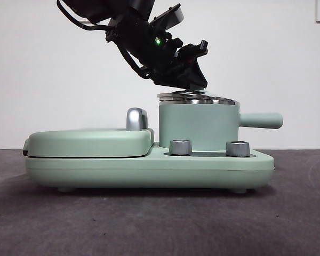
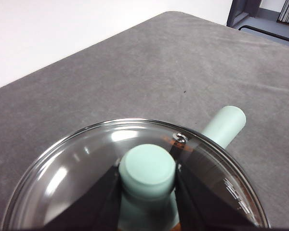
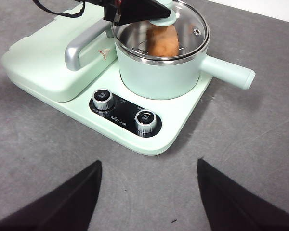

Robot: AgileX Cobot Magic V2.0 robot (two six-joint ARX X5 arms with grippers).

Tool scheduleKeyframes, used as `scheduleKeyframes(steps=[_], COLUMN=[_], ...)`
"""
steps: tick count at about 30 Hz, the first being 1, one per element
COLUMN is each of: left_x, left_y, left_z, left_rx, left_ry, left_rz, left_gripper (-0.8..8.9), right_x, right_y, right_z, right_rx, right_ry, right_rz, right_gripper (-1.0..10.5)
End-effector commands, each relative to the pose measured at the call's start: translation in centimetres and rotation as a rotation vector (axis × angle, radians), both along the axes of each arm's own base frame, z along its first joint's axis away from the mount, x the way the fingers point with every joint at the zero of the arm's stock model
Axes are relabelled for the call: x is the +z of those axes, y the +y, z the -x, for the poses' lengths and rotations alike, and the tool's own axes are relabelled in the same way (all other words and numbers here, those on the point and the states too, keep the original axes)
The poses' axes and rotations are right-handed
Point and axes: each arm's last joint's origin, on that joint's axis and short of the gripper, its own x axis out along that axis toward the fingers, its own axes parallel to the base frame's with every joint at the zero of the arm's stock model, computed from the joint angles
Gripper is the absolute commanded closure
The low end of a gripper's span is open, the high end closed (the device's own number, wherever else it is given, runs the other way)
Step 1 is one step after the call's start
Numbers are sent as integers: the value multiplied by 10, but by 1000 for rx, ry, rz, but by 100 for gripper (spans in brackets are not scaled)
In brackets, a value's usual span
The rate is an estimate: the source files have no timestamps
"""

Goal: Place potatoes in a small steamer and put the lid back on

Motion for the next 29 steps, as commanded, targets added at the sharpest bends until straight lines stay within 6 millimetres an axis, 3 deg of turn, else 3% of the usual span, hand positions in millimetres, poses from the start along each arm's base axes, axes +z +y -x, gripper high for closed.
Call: scheduleKeyframes(steps=[1,29], left_x=[4,4], left_y=[-5,-1], left_z=[-2,-5], left_rx=[-12,-40], left_ry=[-24,23], left_rz=[6,49], left_gripper=[805,805], right_x=[2,2], right_y=[0,0], right_z=[0,0], right_rx=[-5,-4], right_ry=[-5,-5], right_rz=[-10,-10], right_gripper=[645,645])
